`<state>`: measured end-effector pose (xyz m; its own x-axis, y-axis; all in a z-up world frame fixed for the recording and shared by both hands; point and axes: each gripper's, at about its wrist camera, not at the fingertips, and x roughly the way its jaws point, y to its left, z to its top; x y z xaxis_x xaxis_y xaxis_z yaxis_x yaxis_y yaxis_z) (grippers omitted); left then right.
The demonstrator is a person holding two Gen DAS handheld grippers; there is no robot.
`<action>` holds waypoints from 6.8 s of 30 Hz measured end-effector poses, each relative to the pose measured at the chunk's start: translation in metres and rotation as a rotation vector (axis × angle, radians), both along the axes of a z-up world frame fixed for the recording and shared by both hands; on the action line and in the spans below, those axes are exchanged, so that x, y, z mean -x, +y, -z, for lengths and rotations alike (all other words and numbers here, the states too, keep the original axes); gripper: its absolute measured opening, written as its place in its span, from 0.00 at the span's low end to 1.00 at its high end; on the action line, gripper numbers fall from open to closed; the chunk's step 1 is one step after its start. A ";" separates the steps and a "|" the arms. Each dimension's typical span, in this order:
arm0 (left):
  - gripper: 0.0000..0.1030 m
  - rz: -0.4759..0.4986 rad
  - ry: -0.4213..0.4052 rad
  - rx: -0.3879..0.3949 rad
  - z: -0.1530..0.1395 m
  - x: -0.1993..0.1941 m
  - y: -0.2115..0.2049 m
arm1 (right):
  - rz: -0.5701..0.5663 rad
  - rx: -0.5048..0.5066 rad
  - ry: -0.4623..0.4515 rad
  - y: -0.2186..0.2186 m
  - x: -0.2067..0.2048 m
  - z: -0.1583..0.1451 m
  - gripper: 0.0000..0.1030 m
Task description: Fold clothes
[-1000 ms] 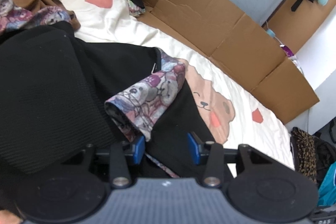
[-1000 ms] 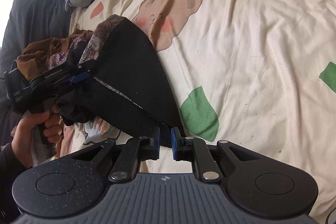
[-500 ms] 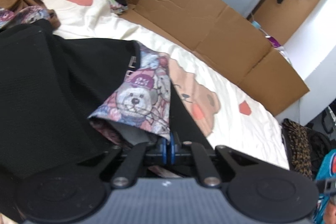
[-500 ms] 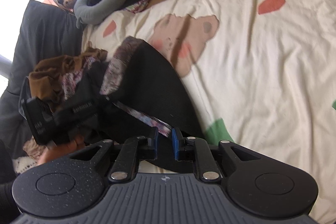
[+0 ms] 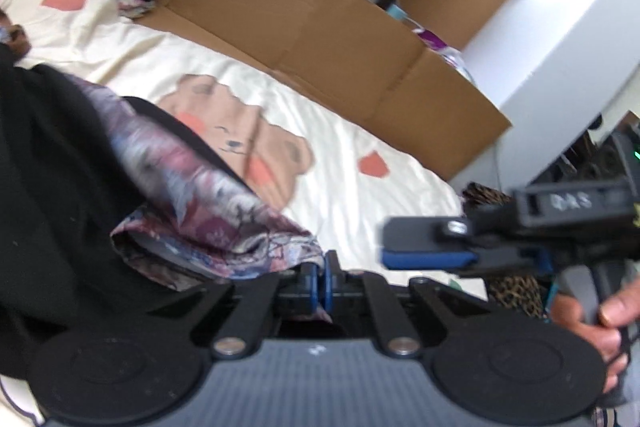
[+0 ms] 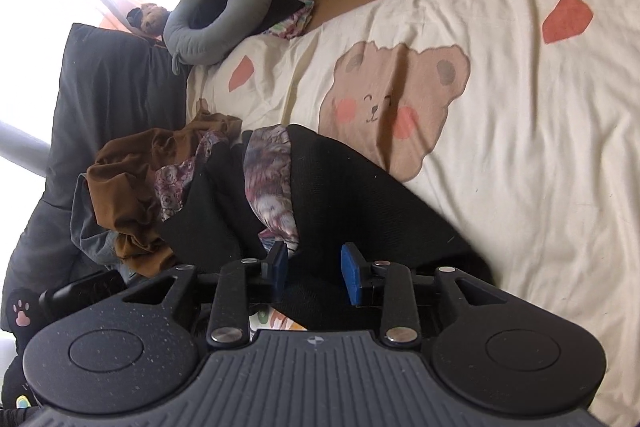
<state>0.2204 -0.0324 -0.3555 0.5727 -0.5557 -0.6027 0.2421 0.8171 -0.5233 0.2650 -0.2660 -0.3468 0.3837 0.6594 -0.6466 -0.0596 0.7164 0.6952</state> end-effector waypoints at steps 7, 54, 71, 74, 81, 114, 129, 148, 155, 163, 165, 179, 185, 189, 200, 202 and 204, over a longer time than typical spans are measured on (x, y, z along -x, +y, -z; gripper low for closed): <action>0.03 0.028 0.018 0.004 0.000 0.014 -0.013 | -0.019 -0.027 0.067 0.004 0.002 0.015 0.31; 0.80 -0.561 0.056 -0.238 -0.021 0.023 0.165 | -0.013 0.280 -0.030 -0.052 -0.003 0.009 0.06; 0.83 -0.686 0.143 -0.126 0.008 -0.023 0.226 | 0.139 0.342 -0.017 -0.120 0.026 -0.006 0.06; 0.83 -0.691 0.150 -0.097 0.015 -0.037 0.235 | 0.156 0.350 -0.010 -0.127 0.032 -0.006 0.06; 0.81 -0.681 0.228 -0.018 0.041 -0.062 0.253 | 0.165 0.359 0.016 -0.132 0.037 0.002 0.06; 0.05 -0.724 0.148 -0.039 -0.057 0.080 0.281 | 0.247 0.303 0.038 -0.172 0.087 -0.006 0.06; 0.05 -0.797 0.338 -0.113 -0.077 0.227 0.286 | 0.214 0.323 0.131 -0.182 0.148 -0.003 0.06; 0.05 -0.903 0.480 -0.187 -0.119 0.335 0.299 | 0.085 0.381 0.291 -0.176 0.204 -0.010 0.06; 0.05 -0.940 0.605 -0.174 -0.118 0.380 0.293 | 0.027 0.397 0.318 -0.167 0.212 -0.010 0.06; 0.05 -0.931 0.684 -0.155 -0.117 0.406 0.278 | -0.004 0.453 0.346 -0.178 0.225 -0.028 0.06; 0.05 -0.930 0.704 -0.148 -0.115 0.410 0.273 | -0.013 0.466 0.355 -0.182 0.229 -0.035 0.06; 0.05 -0.875 0.771 -0.057 -0.100 0.425 0.246 | 0.040 0.555 0.421 -0.217 0.281 -0.069 0.06; 0.20 -0.877 0.817 -0.084 -0.102 0.421 0.252 | 0.054 0.571 0.497 -0.219 0.299 -0.059 0.15; 0.32 -0.872 0.767 -0.135 -0.118 0.408 0.258 | 0.062 0.582 0.447 -0.218 0.286 -0.065 0.34; 0.41 -0.721 0.572 -0.175 -0.123 0.326 0.258 | -0.028 0.532 0.278 -0.179 0.212 -0.047 0.37; 0.41 -0.689 0.543 -0.179 -0.120 0.311 0.259 | -0.052 0.524 0.254 -0.170 0.199 -0.042 0.37; 0.42 -0.652 0.508 -0.185 -0.118 0.297 0.260 | -0.078 0.509 0.226 -0.158 0.188 -0.037 0.37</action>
